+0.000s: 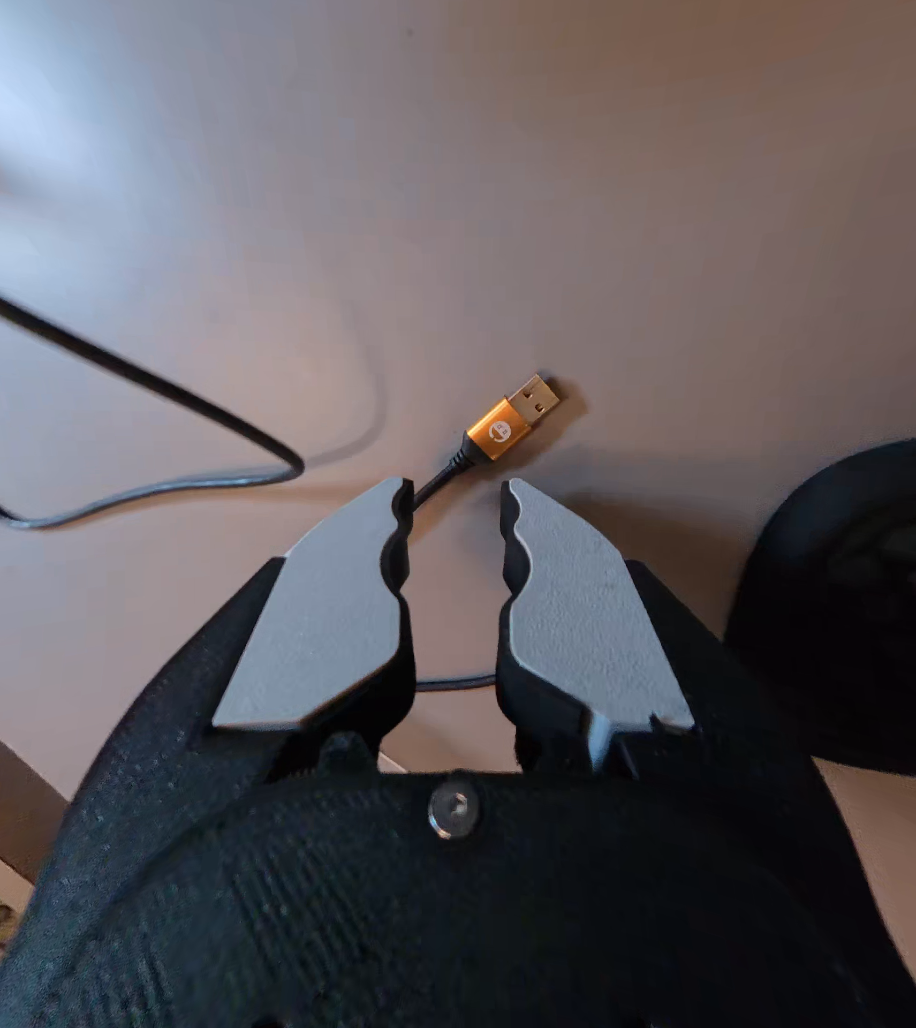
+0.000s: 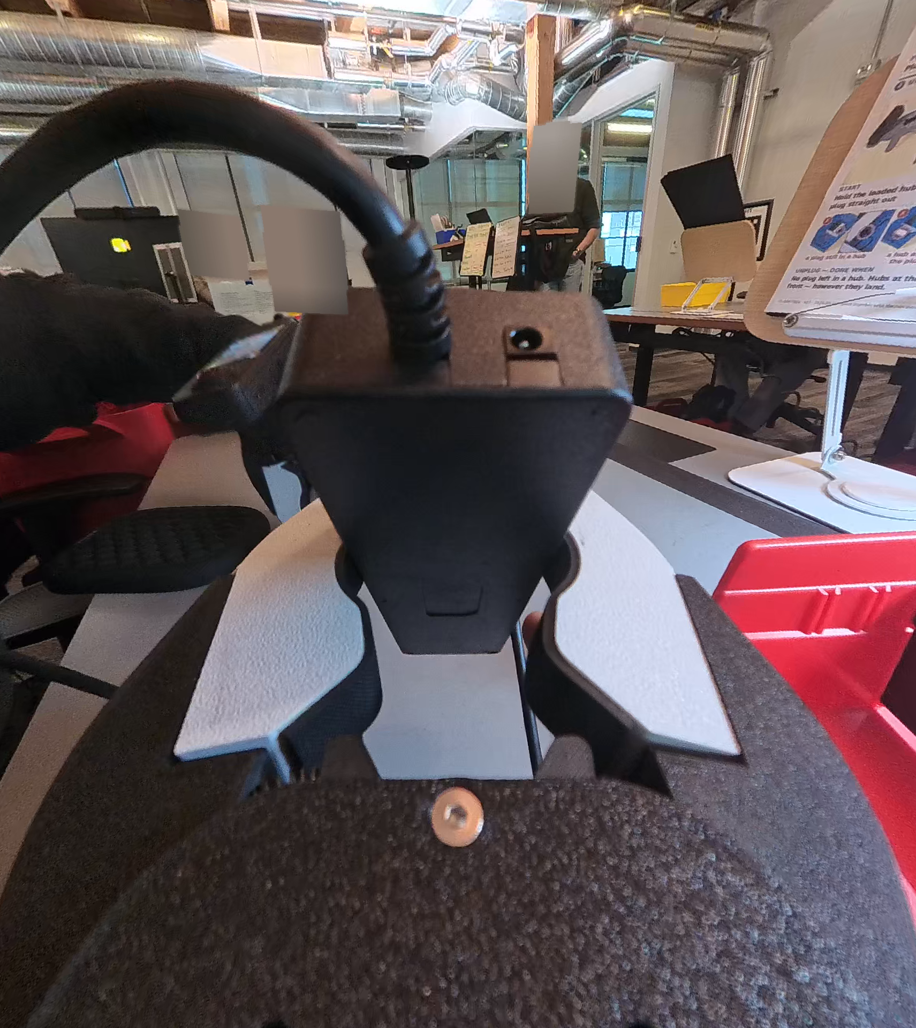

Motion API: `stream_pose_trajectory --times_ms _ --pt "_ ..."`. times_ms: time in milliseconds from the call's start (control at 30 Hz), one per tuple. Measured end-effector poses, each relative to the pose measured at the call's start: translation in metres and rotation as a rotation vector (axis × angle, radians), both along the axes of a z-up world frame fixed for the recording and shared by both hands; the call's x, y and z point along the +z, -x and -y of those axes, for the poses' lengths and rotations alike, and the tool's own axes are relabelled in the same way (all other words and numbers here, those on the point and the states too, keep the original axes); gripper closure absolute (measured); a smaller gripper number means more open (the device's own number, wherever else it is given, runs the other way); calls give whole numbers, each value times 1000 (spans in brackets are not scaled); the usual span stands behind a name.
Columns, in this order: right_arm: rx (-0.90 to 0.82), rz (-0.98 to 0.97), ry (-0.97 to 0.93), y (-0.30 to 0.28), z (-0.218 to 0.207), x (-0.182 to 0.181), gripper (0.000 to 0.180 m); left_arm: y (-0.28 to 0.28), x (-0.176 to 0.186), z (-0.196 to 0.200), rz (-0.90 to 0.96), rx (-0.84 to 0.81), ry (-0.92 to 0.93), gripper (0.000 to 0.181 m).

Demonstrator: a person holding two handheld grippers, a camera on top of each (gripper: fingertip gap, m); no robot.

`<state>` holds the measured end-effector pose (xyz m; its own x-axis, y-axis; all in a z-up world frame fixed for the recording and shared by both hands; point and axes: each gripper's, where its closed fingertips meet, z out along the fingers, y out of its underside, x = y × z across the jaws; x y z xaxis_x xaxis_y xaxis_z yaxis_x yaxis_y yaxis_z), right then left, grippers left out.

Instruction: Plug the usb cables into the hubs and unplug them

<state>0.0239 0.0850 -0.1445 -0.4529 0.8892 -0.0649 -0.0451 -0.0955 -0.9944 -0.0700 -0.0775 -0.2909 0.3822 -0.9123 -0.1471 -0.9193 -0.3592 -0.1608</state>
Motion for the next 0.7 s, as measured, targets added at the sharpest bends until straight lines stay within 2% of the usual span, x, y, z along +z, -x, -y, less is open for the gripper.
stream_pose_trajectory --times_ms 100,233,367,500,700 --pt "1 -3 -3 -1 0 1 115 -1 -13 2 0 -47 91 153" --pt "23 -18 -7 -3 2 2 115 -12 -13 -4 138 42 151 172" --pt "70 -45 -10 -8 8 5 115 -49 8 -15 555 250 199 173" --pt "83 -43 -9 -9 9 4 115 -63 46 -31 870 345 101 173" --pt "163 -44 -41 -12 22 -2 115 -74 78 -53 1050 464 -91 174"
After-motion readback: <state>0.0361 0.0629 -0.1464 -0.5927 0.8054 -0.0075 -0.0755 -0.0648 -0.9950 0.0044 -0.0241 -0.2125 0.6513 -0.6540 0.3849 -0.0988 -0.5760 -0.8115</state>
